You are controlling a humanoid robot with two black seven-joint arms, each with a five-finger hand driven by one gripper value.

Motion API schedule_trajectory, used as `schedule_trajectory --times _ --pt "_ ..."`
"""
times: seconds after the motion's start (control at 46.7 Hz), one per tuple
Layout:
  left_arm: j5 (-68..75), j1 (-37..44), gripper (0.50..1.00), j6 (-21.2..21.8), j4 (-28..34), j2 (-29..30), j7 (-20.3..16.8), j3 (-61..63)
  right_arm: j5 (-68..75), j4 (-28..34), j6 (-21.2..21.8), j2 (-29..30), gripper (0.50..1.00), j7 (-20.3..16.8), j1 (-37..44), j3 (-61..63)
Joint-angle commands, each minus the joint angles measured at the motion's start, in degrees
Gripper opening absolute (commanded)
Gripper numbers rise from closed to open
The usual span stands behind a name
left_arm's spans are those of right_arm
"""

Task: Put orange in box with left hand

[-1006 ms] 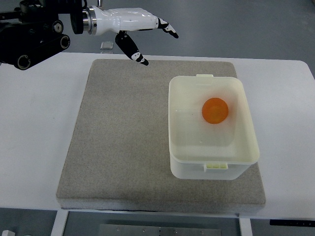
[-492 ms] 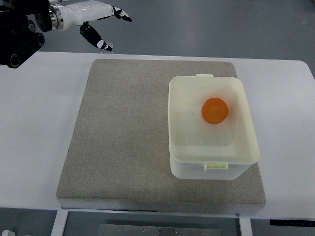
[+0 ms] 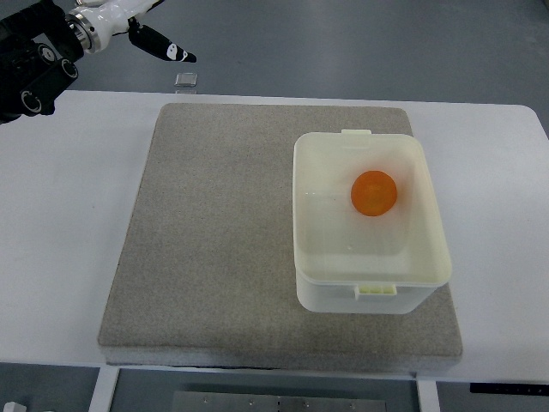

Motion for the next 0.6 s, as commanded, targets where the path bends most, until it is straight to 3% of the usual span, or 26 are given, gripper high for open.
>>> schedule_trajectory --times 0.0,0.171,0.385,0.471,0.578 --pt "-7.2 1.7 0.994 4.3 -0.1 -0.8 0.0 0.2 0.0 0.0 0.0 0.0 0.932 0.0 0.0 0.0" --pt "-11.1 2.5 0.994 6.1 -0.1 -2.0 0.0 -0.1 0.0 0.0 0.0 0.0 0.932 0.0 0.0 0.0" --pt "-14.0 3.3 0.994 5.2 0.0 -2.0 0.8 -6.9 0.0 0.0 0.0 0.0 0.932 0.0 0.0 0.0" --pt "-16.2 3.5 0.994 4.1 0.0 -2.0 4.4 -9.5 0.0 0.0 0.0 0.0 0.932 -0.1 0.0 0.0" --pt "-20.7 3.5 0.994 0.3 0.2 -2.1 12.1 -11.4 0.0 0.0 0.0 0.0 0.932 0.0 0.0 0.0"
